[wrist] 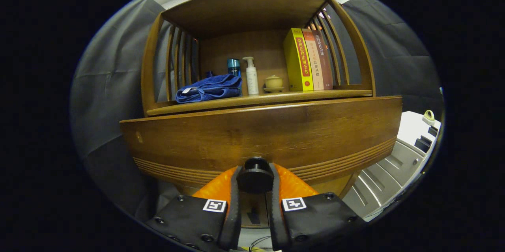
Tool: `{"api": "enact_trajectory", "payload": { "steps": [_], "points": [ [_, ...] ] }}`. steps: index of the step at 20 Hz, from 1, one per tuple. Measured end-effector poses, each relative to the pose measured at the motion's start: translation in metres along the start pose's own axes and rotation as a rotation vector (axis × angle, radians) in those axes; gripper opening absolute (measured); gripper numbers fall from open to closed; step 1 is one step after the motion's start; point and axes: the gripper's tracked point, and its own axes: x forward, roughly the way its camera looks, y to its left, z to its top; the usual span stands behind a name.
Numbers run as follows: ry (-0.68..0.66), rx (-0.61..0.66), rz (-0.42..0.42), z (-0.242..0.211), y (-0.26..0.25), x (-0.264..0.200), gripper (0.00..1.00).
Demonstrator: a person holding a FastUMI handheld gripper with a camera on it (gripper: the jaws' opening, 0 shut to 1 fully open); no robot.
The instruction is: Pull open the drawer, take out the items inside it, and place them on the countertop above the cabinet.
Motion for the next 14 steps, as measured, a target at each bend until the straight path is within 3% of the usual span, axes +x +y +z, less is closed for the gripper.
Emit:
{"api": "enact_trajectory", "payload": {
  "steps": [14],
  "points": [
    [0.092,0.048,0.017,-0.018,0.004,-0.074,0.38]
  ]
}}
